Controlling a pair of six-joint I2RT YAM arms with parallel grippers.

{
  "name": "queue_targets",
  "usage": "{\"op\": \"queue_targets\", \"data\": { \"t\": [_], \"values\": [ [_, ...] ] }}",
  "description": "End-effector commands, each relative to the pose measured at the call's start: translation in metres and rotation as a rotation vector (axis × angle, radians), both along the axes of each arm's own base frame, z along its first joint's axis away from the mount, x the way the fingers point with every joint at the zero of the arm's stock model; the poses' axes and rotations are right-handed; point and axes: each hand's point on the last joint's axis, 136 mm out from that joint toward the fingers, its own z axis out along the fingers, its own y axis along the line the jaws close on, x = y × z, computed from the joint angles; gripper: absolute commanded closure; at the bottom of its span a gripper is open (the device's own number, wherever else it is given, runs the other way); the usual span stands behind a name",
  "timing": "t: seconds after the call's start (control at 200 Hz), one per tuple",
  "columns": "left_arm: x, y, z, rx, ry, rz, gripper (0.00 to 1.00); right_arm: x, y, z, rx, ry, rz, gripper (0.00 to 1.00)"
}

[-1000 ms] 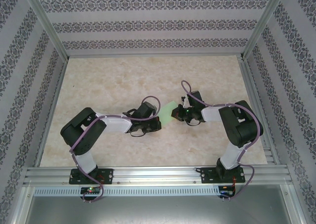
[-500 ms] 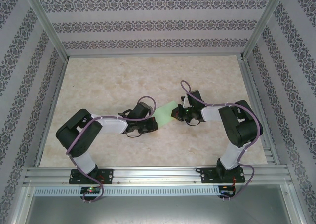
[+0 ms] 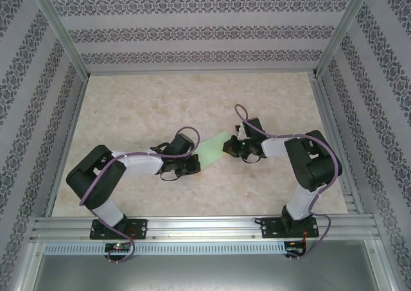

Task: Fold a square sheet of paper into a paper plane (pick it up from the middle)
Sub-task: First fold in half a square sheet of paper at the center of the table.

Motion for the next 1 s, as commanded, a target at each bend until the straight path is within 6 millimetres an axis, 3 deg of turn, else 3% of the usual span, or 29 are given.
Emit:
{"op": "queue_targets", "data": {
  "t": [0.0,0.08,0.175,0.41,0.56,0.994],
  "values": [
    [0.010,-0.005,0.025,-0.034,-0.048,-0.033,1.00,-0.028,-0.040,-0.056,-0.222,0.142,-0.057,1.00],
    [0.022,-0.021,0.042,-0.097,-0.093,-0.045,1.00,-0.026,-0.040,-0.055,-0.220,0.139,-0.060,1.00],
    [0.035,-0.033,0.046,-0.118,-0.118,-0.046,1.00,-0.026,-0.038,-0.055,-0.218,0.142,-0.059,1.00],
    [0.052,-0.047,0.015,-0.066,-0.069,-0.061,1.00,-0.026,-0.035,-0.055,-0.216,0.148,-0.054,1.00],
    [0.043,-0.042,-0.001,-0.047,-0.027,-0.064,1.00,-0.028,-0.037,-0.057,-0.223,0.155,-0.053,1.00],
    [-0.011,0.008,-0.031,0.034,0.059,-0.044,1.00,-0.032,-0.042,-0.064,-0.248,0.174,-0.048,1.00]
  ]
}}
